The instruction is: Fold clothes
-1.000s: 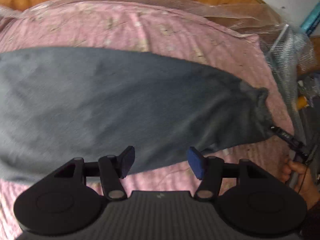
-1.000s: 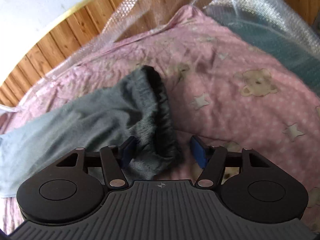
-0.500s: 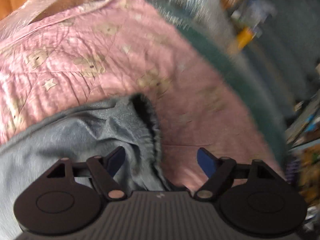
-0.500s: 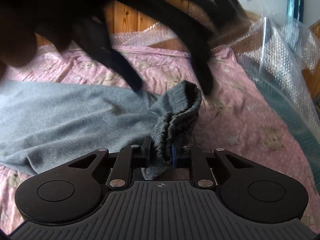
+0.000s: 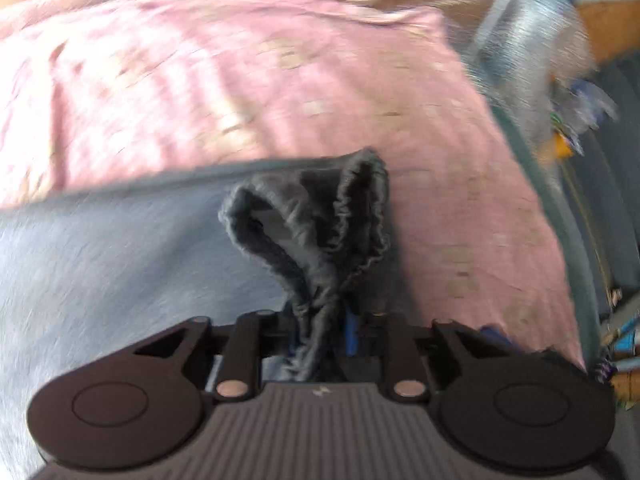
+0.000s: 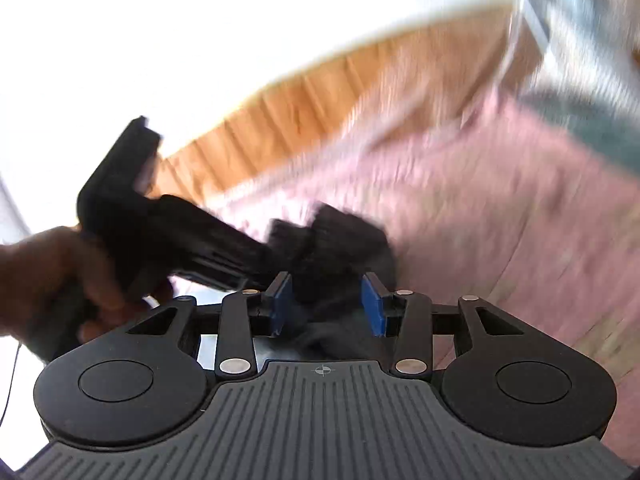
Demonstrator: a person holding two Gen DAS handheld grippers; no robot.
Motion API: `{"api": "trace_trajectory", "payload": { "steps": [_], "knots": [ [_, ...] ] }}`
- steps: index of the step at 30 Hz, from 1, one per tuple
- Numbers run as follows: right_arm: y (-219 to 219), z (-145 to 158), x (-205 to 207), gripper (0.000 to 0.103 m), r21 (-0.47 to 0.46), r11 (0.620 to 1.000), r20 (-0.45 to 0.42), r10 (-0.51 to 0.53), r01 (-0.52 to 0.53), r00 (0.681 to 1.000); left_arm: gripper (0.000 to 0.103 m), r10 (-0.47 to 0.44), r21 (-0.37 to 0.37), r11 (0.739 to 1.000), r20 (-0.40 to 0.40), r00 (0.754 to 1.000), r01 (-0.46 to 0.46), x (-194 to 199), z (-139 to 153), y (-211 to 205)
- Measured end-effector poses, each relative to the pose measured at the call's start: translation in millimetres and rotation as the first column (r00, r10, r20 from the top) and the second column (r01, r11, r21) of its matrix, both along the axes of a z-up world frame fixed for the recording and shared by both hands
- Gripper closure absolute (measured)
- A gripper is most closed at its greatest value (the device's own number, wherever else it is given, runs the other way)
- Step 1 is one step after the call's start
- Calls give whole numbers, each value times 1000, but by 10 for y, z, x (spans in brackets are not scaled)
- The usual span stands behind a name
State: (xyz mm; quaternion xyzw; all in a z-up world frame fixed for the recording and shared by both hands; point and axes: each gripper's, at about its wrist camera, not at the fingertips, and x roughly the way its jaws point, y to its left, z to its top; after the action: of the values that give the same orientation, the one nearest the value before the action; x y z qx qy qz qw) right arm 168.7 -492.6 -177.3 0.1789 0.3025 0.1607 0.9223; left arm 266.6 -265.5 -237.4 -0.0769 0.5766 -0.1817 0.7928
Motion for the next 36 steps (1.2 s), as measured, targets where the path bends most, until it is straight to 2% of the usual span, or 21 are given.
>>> {"api": "trace_trajectory", "payload": {
  "steps": [2, 4, 6, 9, 12, 14, 15, 17, 20, 21, 22, 24, 26, 27, 28, 31, 32, 33, 34, 35, 36],
  "knots": [
    [191, -233, 151, 75, -70, 994, -105, 71, -79, 992, 67, 52, 1, 999, 13, 999, -52, -59, -30, 115],
    [362, -394, 185, 78, -178, 973, -174, 115, -147, 978, 59, 45, 14, 999, 29, 999, -46, -18, -64, 92],
    [428, -387, 141, 77, -240, 953, -170, 145, -184, 975, 59, 38, 28, 999, 45, 998, -39, 23, -98, 67],
    [424, -284, 125, 75, -250, 944, -181, 171, -214, 968, 59, 27, 48, 998, 69, 997, -30, 86, -149, 30],
    [400, -146, 99, 75, -265, 952, -113, 129, -155, 985, 58, 16, 68, 997, 92, 996, -22, 149, -200, -8],
    [412, -175, 159, 75, -267, 955, -118, 102, -130, 988, 58, 8, 81, 997, 108, 994, -16, 191, -234, -33],
    [420, -246, 202, 75, -268, 955, -141, 95, -130, 985, 59, 4, 88, 996, 115, 993, -14, 212, -251, -45],
    [447, -422, 223, 75, -292, 946, -183, 92, -143, 979, 72, -5, 102, 995, 130, 991, -9, 253, -286, -70],
    [451, -418, 84, 74, -327, 931, -163, 111, -160, 980, 73, 29, 84, 996, 101, 994, -38, 269, -231, -31],
    [429, -396, 77, 70, -318, 936, -169, 102, -152, 980, 68, 32, 80, 996, 96, 995, -39, 244, -172, -28],
    [402, -371, 85, 59, -311, 942, -164, 76, -125, 983, 56, 21, 76, 997, 105, 994, -29, 193, -92, -39],
    [344, -319, 104, 43, -308, 951, -135, 0, -42, 991, 41, -28, 70, 997, 132, 991, 19, 82, 70, -106],
    [326, -342, 143, 40, -274, 961, -157, -8, -36, 988, 30, -95, 54, 995, 149, 984, 87, -8, 205, -187],
    [361, -383, 196, 63, -254, 964, -189, 30, -78, 981, 27, -132, 48, 991, 139, 981, 127, -6, 226, -283],
    [432, -372, 202, 98, -270, 957, -189, 60, -111, 980, 26, -170, 43, 985, 129, 977, 165, -3, 245, -380],
    [745, -86, 44, 98, -391, 907, -63, 142, -156, 988, 26, -257, 34, 966, 42, 966, 255, 23, 173, -636],
    [852, 28, -17, 98, -416, 894, -19, 174, -166, 985, 26, -269, 42, 962, 15, 963, 268, 31, 142, -655],
    [961, 128, -74, 98, -434, 883, 16, 208, -180, 978, 40, -261, 73, 963, 14, 965, 260, 23, 128, -620],
    [1069, 197, -119, 98, -452, 870, 43, 239, -194, 970, 88, -248, 88, 965, 14, 969, 246, 30, 123, -537],
    [1160, 217, -141, 98, -468, 860, 53, 257, -203, 965, 94, -235, 101, 967, 15, 972, 232, 38, 118, -453],
    [1209, 213, -153, 97, -470, 858, 59, 264, -206, 963, 97, -180, 61, 982, 35, 983, 178, 37, 175, -264]
  ]
}}
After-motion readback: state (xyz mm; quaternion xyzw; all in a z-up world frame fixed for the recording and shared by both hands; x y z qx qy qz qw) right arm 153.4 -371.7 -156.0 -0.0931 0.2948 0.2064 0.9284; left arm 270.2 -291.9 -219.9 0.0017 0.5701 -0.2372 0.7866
